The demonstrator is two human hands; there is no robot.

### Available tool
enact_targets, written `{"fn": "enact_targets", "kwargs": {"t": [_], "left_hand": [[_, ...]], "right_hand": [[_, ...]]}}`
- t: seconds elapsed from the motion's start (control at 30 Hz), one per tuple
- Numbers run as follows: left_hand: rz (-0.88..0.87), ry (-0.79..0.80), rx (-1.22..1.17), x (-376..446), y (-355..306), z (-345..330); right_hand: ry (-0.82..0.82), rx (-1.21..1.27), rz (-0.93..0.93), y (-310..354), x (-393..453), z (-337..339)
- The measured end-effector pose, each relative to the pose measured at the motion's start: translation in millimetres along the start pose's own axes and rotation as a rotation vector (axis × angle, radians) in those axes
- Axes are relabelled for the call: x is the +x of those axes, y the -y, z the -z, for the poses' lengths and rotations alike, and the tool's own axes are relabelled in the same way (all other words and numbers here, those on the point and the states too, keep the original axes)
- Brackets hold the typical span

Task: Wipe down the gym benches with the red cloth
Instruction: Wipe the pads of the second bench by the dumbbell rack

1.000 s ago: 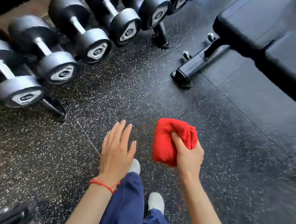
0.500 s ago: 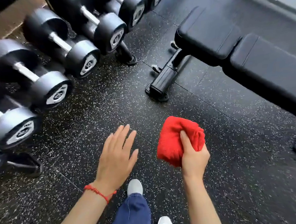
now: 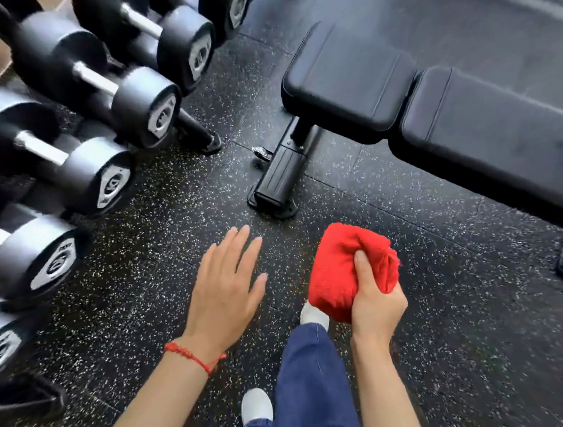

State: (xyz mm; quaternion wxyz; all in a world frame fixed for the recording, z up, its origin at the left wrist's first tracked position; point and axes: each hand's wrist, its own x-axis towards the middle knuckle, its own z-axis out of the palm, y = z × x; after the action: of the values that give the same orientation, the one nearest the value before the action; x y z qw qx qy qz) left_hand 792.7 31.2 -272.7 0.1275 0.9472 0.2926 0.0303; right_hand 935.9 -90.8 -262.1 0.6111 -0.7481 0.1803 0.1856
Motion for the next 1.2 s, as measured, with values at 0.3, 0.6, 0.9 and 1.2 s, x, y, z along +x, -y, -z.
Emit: {"fn": "enact_targets", "kwargs": {"t": [0.3, 0.6, 0.9, 1.2], "left_hand": [[-0.091, -0.027, 0.013, 160.8, -26.2, 0.1], [-0.106, -0.071, 0.001, 270.5, -6.2, -6.8], [-0.167, 0.055, -0.018, 359.2, 47.3, -40.6], [-0.127, 0.095, -0.056, 422.2, 92.7, -81.1]], "right_hand": [[-0.004, -0.018, 0.033, 79.6, 108.8, -45.6], [-0.097, -0.011, 0.039, 119.4, 191.0, -107.2], [-0.14, -0.042, 0.019, 130.7, 243.3, -200.7], [-0.007, -0.271, 0.139, 126.7, 310.2, -283.3]]}}
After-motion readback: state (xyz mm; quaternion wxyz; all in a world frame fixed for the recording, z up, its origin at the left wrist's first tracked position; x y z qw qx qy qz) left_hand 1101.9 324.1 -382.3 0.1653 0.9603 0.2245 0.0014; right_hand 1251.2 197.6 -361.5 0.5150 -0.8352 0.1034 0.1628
